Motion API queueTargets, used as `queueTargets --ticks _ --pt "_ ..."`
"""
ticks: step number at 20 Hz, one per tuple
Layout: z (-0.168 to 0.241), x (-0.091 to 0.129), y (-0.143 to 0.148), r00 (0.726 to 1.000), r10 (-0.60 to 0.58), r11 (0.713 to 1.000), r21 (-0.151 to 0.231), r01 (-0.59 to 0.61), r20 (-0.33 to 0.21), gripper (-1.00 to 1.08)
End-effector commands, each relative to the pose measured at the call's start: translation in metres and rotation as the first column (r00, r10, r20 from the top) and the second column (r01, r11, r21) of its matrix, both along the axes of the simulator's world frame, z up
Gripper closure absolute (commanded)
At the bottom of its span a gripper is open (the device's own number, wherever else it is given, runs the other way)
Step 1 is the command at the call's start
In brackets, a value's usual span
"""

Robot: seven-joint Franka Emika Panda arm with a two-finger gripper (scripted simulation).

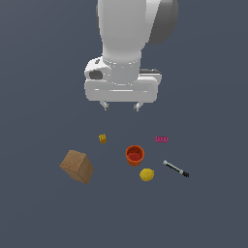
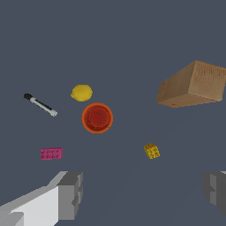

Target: Pick up a designated object from a clutter of objects.

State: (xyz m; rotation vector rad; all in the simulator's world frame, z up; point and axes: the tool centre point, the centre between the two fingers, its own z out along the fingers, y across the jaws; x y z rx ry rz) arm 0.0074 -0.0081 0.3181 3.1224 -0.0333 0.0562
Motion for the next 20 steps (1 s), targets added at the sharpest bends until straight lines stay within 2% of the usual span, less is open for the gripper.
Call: queueTargets --ticks 1,11,20 --pt "0.0 0.0 0.0 1.0 0.0 1.0 0.0 0.0 0.0 -0.92" --pt "0.023 0.009 0.016 0.997 0.052 0.998 -0.028 -0.051 0.05 -0.92" --pt "0.0 0.01 0.006 0.996 0.074 0.997 -0.022 -0.073 0.04 -0.92"
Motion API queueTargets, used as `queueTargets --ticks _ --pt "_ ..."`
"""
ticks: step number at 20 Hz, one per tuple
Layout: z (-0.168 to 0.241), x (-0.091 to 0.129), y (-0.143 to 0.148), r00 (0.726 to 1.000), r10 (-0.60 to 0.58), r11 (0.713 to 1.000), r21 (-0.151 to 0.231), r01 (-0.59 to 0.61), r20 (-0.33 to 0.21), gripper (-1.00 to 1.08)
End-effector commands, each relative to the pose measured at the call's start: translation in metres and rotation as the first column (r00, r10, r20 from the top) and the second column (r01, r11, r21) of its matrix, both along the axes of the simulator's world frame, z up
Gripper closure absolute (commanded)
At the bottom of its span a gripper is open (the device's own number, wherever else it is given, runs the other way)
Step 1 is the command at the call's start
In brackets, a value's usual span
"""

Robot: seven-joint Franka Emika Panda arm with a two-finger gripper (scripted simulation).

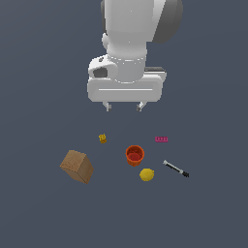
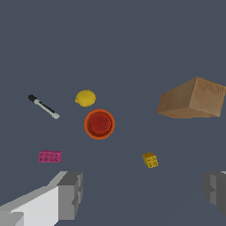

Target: Pick up a designated object from a clutter of objects.

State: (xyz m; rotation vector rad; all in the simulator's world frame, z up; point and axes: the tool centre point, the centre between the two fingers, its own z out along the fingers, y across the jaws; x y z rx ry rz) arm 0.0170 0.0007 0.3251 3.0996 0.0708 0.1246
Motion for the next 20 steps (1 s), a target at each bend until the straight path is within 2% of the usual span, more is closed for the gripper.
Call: queueTargets --ticks 1,11,20 --pt "-0.012 0.0 -0.005 1.0 0.012 1.0 0.002 -0.012 -0.005 -0.92" --pt "-0.099 -0.008 -0.044 0.994 0.105 0.994 0.018 -0.105 -0.034 -0.92" --pt "-0.195 -0.041 -0.089 0.977 0.204 0.979 0.032 -0.202 -0.061 -0.92"
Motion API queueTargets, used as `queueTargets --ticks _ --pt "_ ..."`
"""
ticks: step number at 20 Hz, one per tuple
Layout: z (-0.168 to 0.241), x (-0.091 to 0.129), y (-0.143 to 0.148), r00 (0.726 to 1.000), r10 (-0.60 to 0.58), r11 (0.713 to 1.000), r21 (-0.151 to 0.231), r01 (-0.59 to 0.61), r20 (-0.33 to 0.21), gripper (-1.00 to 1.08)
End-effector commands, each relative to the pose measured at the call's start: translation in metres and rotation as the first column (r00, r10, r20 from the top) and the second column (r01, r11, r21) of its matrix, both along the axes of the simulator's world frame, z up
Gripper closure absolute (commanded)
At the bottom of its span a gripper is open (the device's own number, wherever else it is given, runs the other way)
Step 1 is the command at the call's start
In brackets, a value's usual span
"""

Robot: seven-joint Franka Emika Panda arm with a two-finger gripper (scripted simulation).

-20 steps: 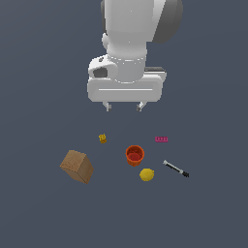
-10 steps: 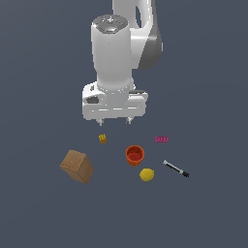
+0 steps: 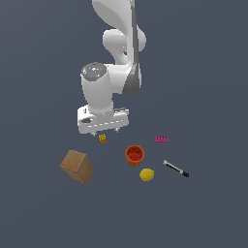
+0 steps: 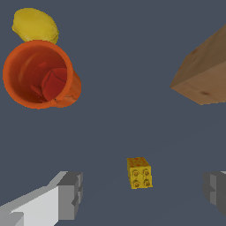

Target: Pick up a designated object from a clutter of objects.

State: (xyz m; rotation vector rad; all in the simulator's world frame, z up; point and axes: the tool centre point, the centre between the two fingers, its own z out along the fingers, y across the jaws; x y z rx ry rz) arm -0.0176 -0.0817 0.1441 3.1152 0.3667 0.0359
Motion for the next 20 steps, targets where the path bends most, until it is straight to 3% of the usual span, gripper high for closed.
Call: queueTargets --ticks 1,10,20 --pt "-0.022 -0.01 -0.01 1.0 0.024 1.0 0.001 -0.024 -0.006 -0.92" --pt "-0.066 -0.038 -0.031 0.997 0.073 0.997 0.002 -0.073 -0.021 -0.92" --pt "-0.075 -0.042 -0.034 0.997 0.078 0.997 0.002 -0.078 -0.024 -0.92"
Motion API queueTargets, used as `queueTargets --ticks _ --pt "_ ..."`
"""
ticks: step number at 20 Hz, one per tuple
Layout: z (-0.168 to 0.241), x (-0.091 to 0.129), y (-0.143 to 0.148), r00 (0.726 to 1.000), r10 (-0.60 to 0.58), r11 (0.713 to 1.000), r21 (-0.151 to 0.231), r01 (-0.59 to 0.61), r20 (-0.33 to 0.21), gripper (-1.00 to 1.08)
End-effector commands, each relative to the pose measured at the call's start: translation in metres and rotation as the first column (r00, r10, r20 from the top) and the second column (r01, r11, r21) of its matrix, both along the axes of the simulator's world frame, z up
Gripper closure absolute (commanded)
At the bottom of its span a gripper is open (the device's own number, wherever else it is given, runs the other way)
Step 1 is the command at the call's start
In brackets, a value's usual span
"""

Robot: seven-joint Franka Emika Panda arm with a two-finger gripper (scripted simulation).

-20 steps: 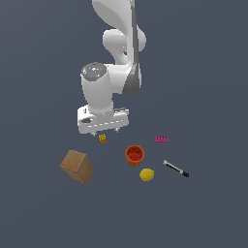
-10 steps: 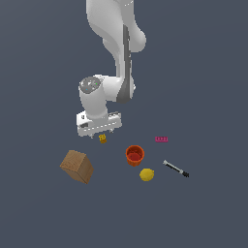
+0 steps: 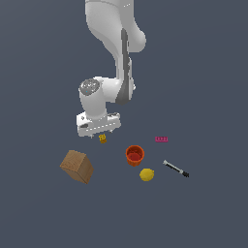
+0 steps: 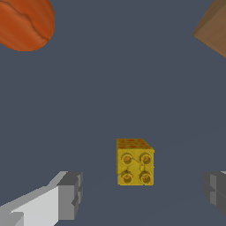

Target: Pick up a designated object from a clutter of objects.

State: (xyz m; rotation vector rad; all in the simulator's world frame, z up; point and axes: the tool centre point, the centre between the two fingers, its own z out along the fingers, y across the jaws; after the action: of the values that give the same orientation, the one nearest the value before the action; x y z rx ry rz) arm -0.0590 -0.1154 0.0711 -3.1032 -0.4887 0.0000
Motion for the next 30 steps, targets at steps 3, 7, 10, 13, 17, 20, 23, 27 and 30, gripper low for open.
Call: queueTargets --ticks 3,7,10,13,17,20,23,27,30 --pt "-0.011 -0.001 0.0 1.0 0.001 1.0 0.0 -0.001 0.0 -0.92" --pt "-0.029 -0.001 0.0 1.0 0.001 1.0 0.0 -0.001 0.0 -0.92" --pt "-0.04 -0.002 0.0 1.0 0.002 1.0 0.0 -0.002 0.0 -0.92" --pt "-0.047 -0.001 0.0 1.0 0.002 1.0 0.0 -0.002 0.0 -0.92" --pt "-0.049 -0.001 0.0 1.0 0.002 1.0 0.0 -0.002 0.0 1.08" --pt "-0.049 -0.001 0.0 1.0 0.002 1.0 0.0 -0.002 0.0 1.08" --pt "-0.049 -0.001 0.0 1.0 0.002 1.0 0.0 -0.002 0.0 1.08" --pt "-0.049 -0.001 0.0 1.0 0.002 1.0 0.0 -0.002 0.0 1.08" --pt "-0.047 -0.002 0.0 1.0 0.002 1.0 0.0 -0.002 0.0 1.08"
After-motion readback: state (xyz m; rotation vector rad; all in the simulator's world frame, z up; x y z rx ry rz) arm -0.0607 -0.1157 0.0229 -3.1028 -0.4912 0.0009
